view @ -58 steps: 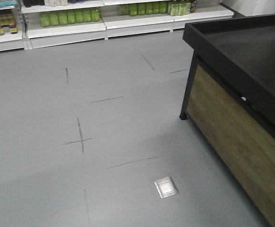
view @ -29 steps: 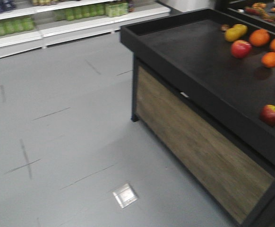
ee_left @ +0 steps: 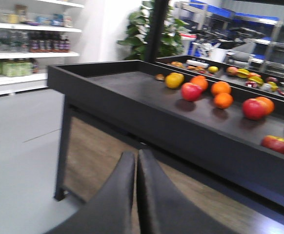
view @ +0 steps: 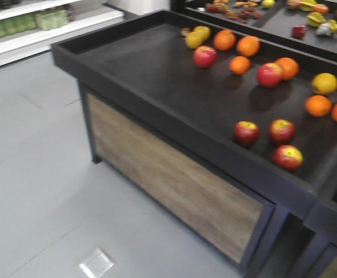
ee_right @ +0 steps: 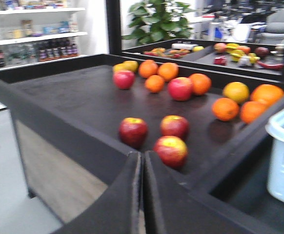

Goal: Pick three apples into basket with both arms
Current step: 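Turn the base to face the light-blue basket on the table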

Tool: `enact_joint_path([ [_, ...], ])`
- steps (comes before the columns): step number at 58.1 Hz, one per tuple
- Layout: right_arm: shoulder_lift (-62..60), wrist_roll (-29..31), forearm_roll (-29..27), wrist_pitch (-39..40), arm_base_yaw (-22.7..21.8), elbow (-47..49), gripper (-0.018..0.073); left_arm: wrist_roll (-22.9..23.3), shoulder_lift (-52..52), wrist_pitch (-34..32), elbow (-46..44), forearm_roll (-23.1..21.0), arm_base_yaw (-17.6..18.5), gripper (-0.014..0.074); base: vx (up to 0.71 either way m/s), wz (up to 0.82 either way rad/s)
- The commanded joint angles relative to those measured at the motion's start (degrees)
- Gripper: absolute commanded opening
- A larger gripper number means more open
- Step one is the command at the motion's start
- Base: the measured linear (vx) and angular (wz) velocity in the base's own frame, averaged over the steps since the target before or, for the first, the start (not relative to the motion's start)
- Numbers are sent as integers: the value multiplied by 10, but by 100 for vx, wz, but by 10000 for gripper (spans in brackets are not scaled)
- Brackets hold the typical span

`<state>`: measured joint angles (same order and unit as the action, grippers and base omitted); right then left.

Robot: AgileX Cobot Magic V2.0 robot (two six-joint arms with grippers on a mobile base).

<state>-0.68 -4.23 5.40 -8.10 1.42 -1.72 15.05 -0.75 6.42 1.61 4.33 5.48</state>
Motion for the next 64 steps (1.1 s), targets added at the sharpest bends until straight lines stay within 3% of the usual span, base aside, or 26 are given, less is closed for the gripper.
enact_joint_path([
  [1,-6,4,5,41,-3,-7,-5,4,-7,-39,-14,-1,4,-6,14,-57],
  [64,-6,4,5,41,-3,-7,-5,4,-7,-39,-14,-1,4,-6,11,-50],
])
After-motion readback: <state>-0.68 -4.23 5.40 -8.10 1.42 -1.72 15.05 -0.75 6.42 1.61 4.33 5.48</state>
